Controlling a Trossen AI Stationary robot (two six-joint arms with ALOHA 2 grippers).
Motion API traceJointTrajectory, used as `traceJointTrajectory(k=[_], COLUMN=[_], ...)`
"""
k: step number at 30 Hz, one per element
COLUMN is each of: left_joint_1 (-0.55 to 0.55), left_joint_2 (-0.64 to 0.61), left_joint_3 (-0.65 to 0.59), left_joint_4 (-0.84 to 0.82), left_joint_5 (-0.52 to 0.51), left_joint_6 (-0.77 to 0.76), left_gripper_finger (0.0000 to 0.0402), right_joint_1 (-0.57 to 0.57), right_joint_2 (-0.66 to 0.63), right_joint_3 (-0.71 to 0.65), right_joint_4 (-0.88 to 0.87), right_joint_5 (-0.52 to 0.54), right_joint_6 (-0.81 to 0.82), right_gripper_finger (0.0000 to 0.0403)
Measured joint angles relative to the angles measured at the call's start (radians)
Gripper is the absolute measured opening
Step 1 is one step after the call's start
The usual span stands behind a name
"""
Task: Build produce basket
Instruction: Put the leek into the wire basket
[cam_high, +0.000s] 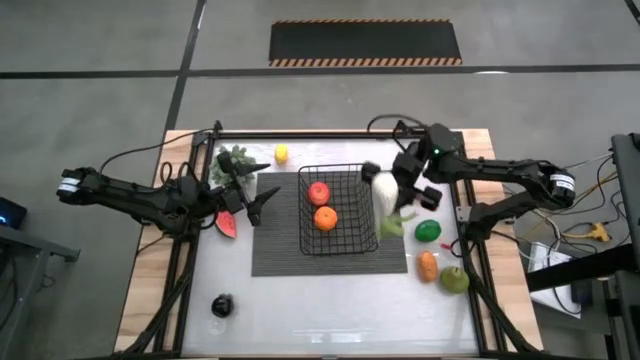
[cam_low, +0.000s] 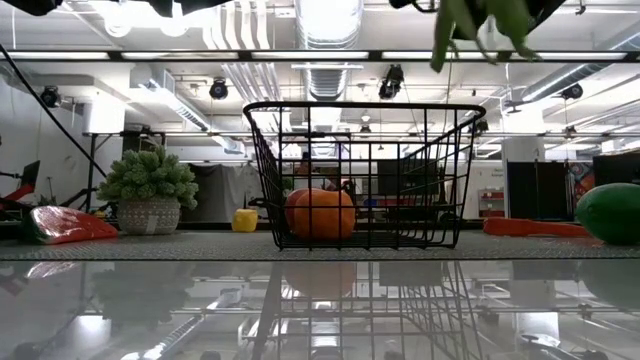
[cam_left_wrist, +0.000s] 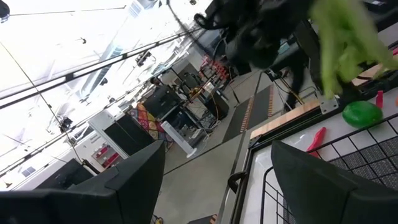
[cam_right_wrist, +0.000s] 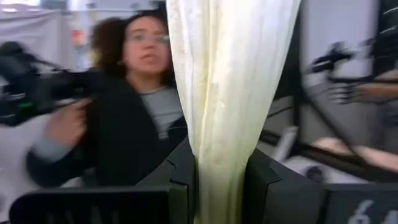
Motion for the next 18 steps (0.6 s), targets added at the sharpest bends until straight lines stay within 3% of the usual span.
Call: traceJointTrajectory(k=[6,13,16,18], left_joint_1=[0.0,0.0,0.0,0.0], left_joint_2=[0.0,0.0,0.0,0.0], left_joint_3=[0.0,-0.001,-0.001,-0.001], left_joint_4=[0.0,0.0,0.0,0.0], left_joint_5=[0.0,0.0,0.0,0.0], left_joint_6=[0.0,0.0,0.0,0.0], left_gripper_finger=[0.0274,0.0274,0.0274,0.0274], right_joint_1=[0.074,0.069,0.067,0.065], right_joint_2=[0.007,0.006,0.006,0.004], right_joint_3=[0.027,0.065,0.114,0.156], right_joint_4=[-0.001,-0.019,-0.125,-0.252], right_joint_5=[-0.024,0.166,0.214,0.268], right_joint_6=[0.025,0.117,0.05,-0.095], right_gripper_finger=[0.0063,0.0063,0.0063,0.0063])
